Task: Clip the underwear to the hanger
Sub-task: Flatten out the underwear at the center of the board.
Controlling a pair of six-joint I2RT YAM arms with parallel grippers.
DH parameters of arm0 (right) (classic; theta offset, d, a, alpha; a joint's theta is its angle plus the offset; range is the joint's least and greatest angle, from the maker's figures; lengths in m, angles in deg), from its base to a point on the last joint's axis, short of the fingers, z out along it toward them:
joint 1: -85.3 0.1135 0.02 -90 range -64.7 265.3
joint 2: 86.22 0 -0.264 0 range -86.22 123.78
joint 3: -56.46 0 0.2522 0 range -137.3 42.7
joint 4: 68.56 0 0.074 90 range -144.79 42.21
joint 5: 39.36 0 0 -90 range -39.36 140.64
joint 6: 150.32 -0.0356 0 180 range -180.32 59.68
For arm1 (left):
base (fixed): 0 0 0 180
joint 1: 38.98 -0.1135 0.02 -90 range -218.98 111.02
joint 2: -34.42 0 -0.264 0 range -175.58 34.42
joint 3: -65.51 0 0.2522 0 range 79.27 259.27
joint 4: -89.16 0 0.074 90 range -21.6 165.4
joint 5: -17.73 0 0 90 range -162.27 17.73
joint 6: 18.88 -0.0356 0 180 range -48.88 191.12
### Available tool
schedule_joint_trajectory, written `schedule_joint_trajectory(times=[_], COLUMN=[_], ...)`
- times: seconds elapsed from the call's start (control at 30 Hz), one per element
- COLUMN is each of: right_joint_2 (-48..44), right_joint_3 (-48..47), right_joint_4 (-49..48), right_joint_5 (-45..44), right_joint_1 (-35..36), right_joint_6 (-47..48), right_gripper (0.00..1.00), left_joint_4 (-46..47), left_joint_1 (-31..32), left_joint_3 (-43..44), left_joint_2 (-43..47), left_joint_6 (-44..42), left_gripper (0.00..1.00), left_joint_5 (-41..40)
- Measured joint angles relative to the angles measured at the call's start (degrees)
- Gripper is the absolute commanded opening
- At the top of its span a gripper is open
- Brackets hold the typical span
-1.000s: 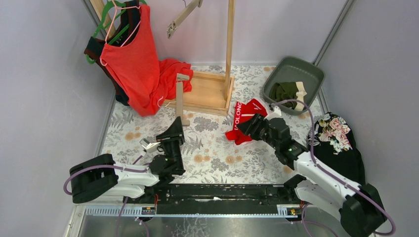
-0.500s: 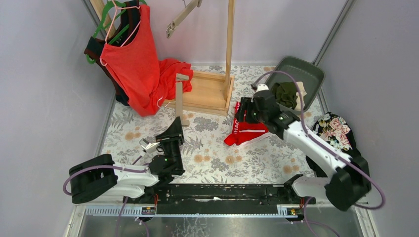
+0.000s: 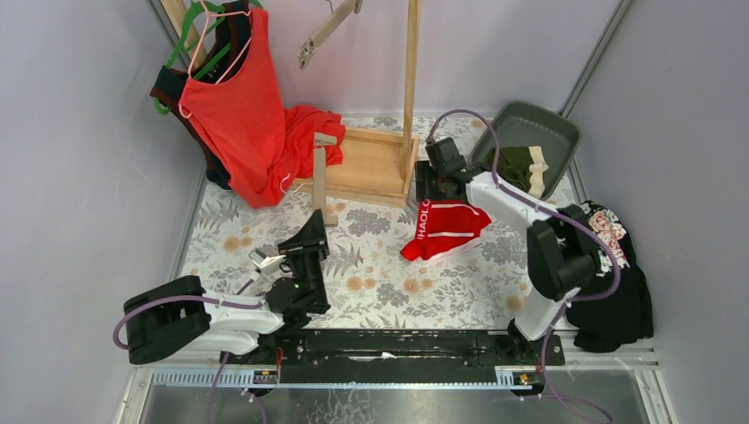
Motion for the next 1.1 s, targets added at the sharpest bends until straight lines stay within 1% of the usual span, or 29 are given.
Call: schedule_joint_trajectory(times=[0.1,0.27,0.43,0.47,0.6,0.63,0.8,0.87,0.9,0.93,1.0,1.1], right_joint_2=[6.4,14.4,17.9,18.3,19.8,20.1,21.3,21.4,21.4,21.4,21.4,21.6], right_joint_3=[-4.2,-9.6,-13.0,-13.6,-15.5,-15.6,-15.6,-15.6,-15.6,-15.6,-15.6,-15.6], right_joint_4=[-0.8,-0.5,0.5,0.9,1.4,1.5,2.3,3.0,3.3,3.4,3.6,3.7], right_joint_5=[0.1,0.1,0.0,0.0,0.1,0.1,0.2,0.1,0.1,0.2,0.2,0.2], right_joint_1=[-1.0,-2.2,-3.1,-3.2,-3.6,-3.8,-4.5,-4.7,-4.8,-4.8,-4.8,-4.8], right_joint_6=[0.7,1.3,1.3,1.3,1.2,1.2,0.8,0.6,0.6,0.6,0.6,0.5], right_gripper=[0.67,0.67,0.67,0.66,0.47,0.45,0.46,0.46,0.43,0.38,0.22,0.02], left_joint_4=[0.0,0.0,0.0,0.0,0.0,0.0,0.0,0.0,0.0,0.0,0.0,0.0], left_joint_1=[0.0,0.0,-0.3,-0.3,-0.5,-0.6,-0.7,-0.8,-0.8,-0.9,-1.0,-1.1], left_joint_3=[-0.2,-0.5,-0.7,-0.7,-0.7,-0.7,-0.7,-0.7,-0.7,-0.7,-0.7,-0.7], left_joint_2=[0.0,0.2,0.3,0.3,0.3,0.3,0.3,0.3,0.3,0.3,0.2,0.0], left_joint_6=[0.0,0.0,0.0,0.0,0.0,0.0,0.0,0.0,0.0,0.0,0.0,0.0], left_gripper=[0.00,0.00,0.00,0.00,0.00,0.00,0.00,0.00,0.00,0.00,0.00,0.00], left_joint_5=[-0.2,-0.5,-0.7,-0.8,-0.9,-1.0,-1.0,-1.0,-1.0,-1.0,-1.0,-1.0])
